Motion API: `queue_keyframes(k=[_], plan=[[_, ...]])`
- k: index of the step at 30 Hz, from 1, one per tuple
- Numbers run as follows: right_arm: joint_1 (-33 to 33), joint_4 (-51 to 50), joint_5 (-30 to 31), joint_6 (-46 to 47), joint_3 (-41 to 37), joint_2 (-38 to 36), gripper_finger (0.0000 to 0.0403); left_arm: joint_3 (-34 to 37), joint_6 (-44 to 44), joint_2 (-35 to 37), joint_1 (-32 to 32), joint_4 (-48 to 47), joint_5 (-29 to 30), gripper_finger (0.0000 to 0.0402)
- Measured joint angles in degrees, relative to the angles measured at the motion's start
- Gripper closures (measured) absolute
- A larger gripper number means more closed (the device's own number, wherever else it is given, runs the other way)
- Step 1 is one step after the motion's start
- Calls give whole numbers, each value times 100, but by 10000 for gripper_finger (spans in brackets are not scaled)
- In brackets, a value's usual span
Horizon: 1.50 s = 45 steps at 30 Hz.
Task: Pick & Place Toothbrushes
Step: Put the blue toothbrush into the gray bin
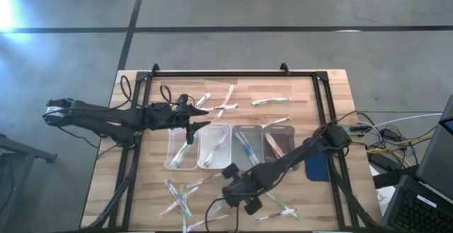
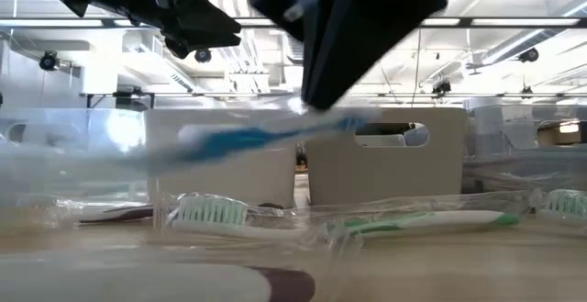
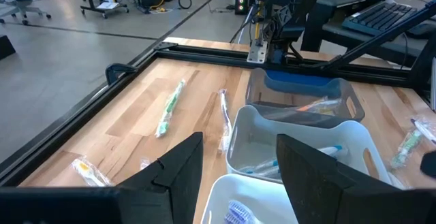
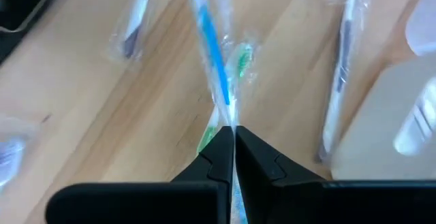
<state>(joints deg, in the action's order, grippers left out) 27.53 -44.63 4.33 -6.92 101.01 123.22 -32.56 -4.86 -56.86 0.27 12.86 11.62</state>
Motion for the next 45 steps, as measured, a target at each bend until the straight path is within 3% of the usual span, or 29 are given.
queue_keyframes(k=[12,21,27,33,45], plan=[[-4,-1657,346,1243,1680,-14,395,2,-15,-2,0,-22,2,211],[-25,-2550,917,1531,2189,-22,395,0,-116,-2,0,-70,0,211],[-20,-2329,866,1959,1932,51,394,0,-122,-2,0,-74,-2,211],[-2,-2042,862,556,1246,116,380,2,-131,-2,0,-101,-11,211],[-2,-617,775,-511,269,116,271,2,-135,-2,0,-111,-13,211]])
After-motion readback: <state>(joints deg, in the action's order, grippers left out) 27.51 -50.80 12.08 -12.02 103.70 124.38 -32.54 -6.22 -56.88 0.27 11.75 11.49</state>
